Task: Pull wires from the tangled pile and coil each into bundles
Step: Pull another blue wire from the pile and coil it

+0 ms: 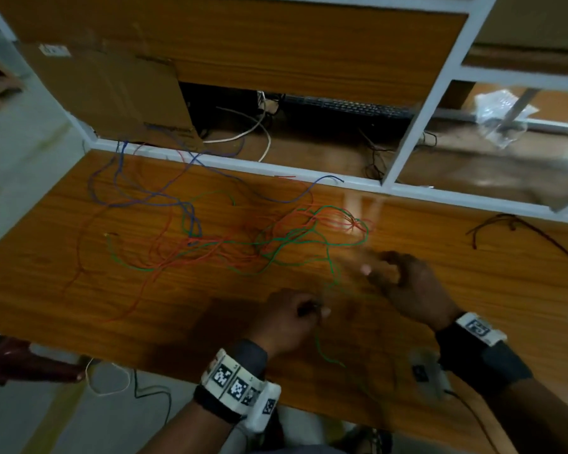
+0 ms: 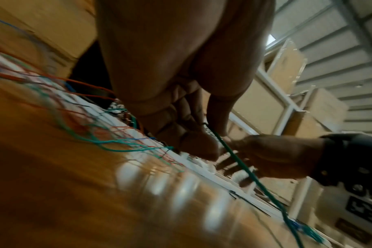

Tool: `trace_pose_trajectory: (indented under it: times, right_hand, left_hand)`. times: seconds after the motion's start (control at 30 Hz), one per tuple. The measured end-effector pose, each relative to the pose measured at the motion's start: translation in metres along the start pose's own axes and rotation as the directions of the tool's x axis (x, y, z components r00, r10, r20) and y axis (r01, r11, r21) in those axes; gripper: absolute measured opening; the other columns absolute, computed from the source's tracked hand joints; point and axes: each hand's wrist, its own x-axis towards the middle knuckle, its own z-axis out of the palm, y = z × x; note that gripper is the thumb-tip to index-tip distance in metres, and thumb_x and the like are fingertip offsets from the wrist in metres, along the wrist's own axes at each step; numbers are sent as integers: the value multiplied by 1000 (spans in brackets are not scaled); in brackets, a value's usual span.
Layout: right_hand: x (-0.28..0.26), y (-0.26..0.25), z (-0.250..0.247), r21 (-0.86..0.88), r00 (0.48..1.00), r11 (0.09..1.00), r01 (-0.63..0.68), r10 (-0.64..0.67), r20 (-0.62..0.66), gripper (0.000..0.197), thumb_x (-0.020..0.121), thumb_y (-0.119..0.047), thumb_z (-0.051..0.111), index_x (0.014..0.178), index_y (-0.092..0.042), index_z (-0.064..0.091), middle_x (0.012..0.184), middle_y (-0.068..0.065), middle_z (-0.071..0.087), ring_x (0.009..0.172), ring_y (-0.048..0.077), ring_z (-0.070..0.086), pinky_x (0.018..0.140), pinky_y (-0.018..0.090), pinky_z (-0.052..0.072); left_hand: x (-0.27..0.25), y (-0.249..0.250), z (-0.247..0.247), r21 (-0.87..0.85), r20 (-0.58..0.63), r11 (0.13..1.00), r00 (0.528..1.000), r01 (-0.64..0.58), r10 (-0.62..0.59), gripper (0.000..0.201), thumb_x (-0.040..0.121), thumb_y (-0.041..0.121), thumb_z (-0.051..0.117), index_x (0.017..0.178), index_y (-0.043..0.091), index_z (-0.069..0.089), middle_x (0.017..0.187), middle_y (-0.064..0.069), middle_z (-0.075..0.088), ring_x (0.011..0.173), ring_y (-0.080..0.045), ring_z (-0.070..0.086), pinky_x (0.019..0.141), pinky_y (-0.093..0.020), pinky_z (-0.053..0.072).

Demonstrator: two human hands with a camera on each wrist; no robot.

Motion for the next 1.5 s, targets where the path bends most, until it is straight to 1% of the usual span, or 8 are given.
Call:
trace_pose_trajectory:
  times: [0.1,0.2,0.47,0.67,0.87,1.07,1.4,1.5]
  right_hand:
    - [-7,-25,31,-6,993,995,97,-97,72,84,77,-89,51,128,-24,68,125,8,72,114,28,68,95,37,54]
    - [3,-35,49,-43,974,999,26,-16,224,47,88,-55,71,122,-22,69,119,7,74,111,29,69,85,33,51]
    - [25,-21,48,-19,985,1000,16,-13,172,24,85,-51,73,91,-27,72,91,-4,76,87,20,71,67,31,49]
    - [52,-27,41,61,987,998,36,-45,152,21,86,-42,78,92,-23,72,90,-8,73,86,15,68,77,32,52]
    - [78,-41,32,143,991,987,79,-94,100,15,87,-30,78,81,-18,75,81,-4,75,78,13,70,74,32,54]
    - [123,-53,17,114,992,990,84,-94,81,8,86,-24,77,91,-19,75,87,-4,75,83,15,70,71,28,53]
    - [183,-94,22,73,943,946,316,-322,81,35,86,-16,71,120,-22,74,111,4,74,100,23,69,77,28,49]
    - [229,-93,20,-63,995,993,96,-97,-16,54,88,-35,75,137,-17,58,132,19,60,115,41,62,89,37,52]
  left_hand:
    - [7,21,19,89,163,988,980,-126,110,28,88,42,65,89,14,67,88,3,68,81,-11,63,74,-26,50]
    - [17,14,18,128,289,983,953,-132,90,29,88,40,68,95,12,68,98,1,67,90,-13,63,82,-31,51]
    - [75,16,-93,372,-383,928,911,0,154,31,85,30,76,114,21,73,113,-4,73,106,-24,67,88,-39,54]
    - [132,23,-124,703,-191,700,981,124,17,31,93,41,62,117,23,70,126,-7,65,111,-32,61,92,-43,52]
    - [118,32,-137,257,-348,950,900,-177,261,13,91,24,72,97,14,78,91,0,76,84,-11,67,76,-19,49]
    - [108,27,-143,-4,-149,992,981,-126,124,18,84,8,78,102,7,75,87,-7,77,74,-7,72,68,-21,57]
    - [120,23,-140,-75,-53,988,989,-139,135,19,83,14,80,101,13,77,88,-4,78,83,-14,74,74,-25,59]
    - [126,16,-134,43,-38,994,994,-102,103,17,82,19,81,99,20,77,90,3,77,81,-4,71,75,-27,58]
